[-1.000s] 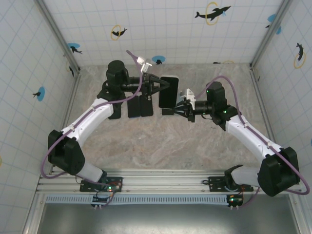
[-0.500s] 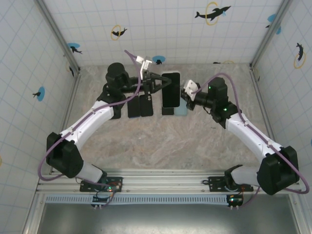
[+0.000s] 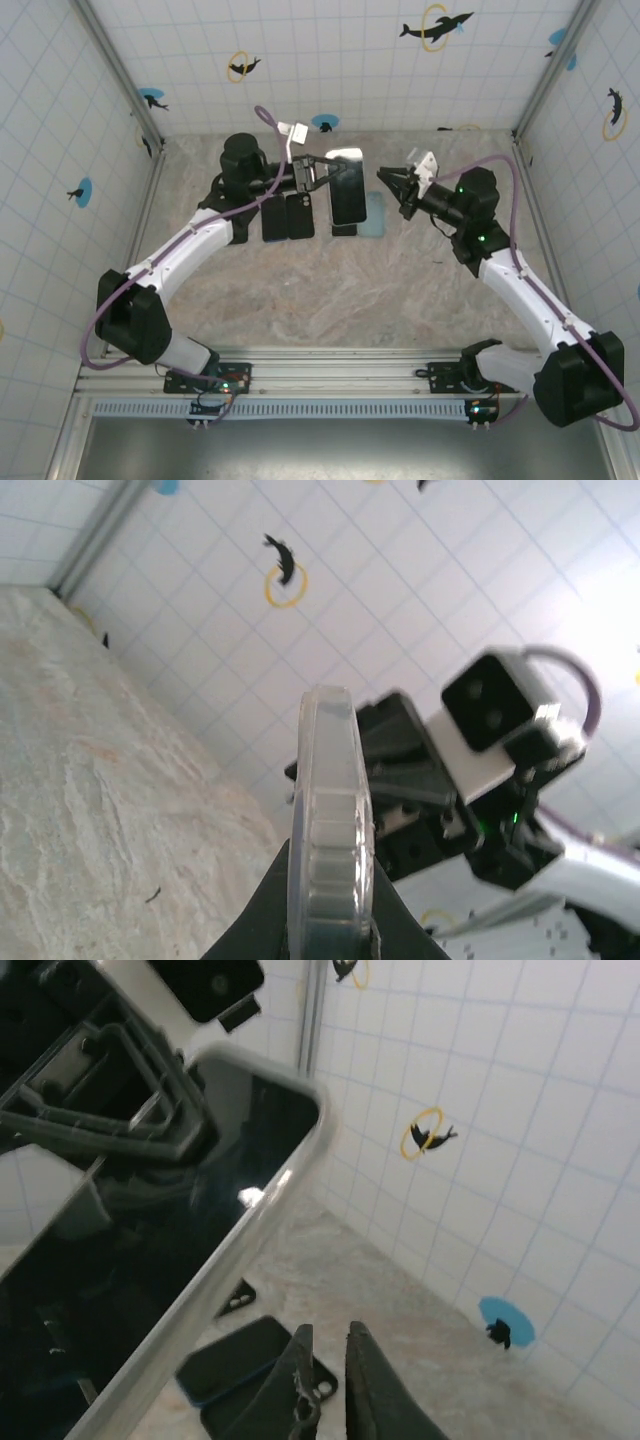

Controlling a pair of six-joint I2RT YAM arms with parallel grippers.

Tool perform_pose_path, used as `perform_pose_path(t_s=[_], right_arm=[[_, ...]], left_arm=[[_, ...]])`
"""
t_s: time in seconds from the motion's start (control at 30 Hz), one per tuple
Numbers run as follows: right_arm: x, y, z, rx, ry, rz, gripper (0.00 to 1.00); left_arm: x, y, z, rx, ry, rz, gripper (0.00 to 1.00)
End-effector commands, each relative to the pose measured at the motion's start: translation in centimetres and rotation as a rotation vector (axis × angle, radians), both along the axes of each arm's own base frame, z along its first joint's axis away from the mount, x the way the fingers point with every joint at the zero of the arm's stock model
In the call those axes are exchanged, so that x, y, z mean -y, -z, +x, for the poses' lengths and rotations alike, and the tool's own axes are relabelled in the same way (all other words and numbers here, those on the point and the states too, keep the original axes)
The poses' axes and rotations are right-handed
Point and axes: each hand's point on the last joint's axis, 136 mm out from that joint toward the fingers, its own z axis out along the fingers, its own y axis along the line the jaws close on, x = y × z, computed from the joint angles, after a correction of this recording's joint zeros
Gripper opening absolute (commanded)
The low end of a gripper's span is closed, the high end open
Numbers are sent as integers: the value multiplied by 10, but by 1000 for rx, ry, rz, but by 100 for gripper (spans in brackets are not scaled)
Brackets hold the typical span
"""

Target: Take the phone out of the phone case

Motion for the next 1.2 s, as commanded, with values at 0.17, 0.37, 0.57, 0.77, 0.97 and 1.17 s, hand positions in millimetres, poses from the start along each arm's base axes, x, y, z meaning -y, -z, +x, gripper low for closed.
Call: perform_pose_path(t_s=[0.17, 0.37, 0.57, 0.77, 0.97, 1.17], right_arm=[[15, 1, -12, -431, 18, 492, 36], [8, 0, -12, -545, -7, 594, 36], [-2, 3, -16, -606, -47, 627, 34], [-9, 2, -22, -620, -89, 622, 33], [-18, 8, -24, -648, -112, 608, 31], [-29, 21, -28, -704, -133, 583, 30]], left_arm=[[-15, -33, 25, -217, -156, -224, 0], [-17, -33, 27, -267, -170, -267, 0], [-15, -30, 29, -283, -179, -273, 0], [-13, -25, 31, -294, -177, -262, 0], [-14, -25, 33, -305, -188, -280, 0], [-15, -25, 34, -339, -202, -327, 0]])
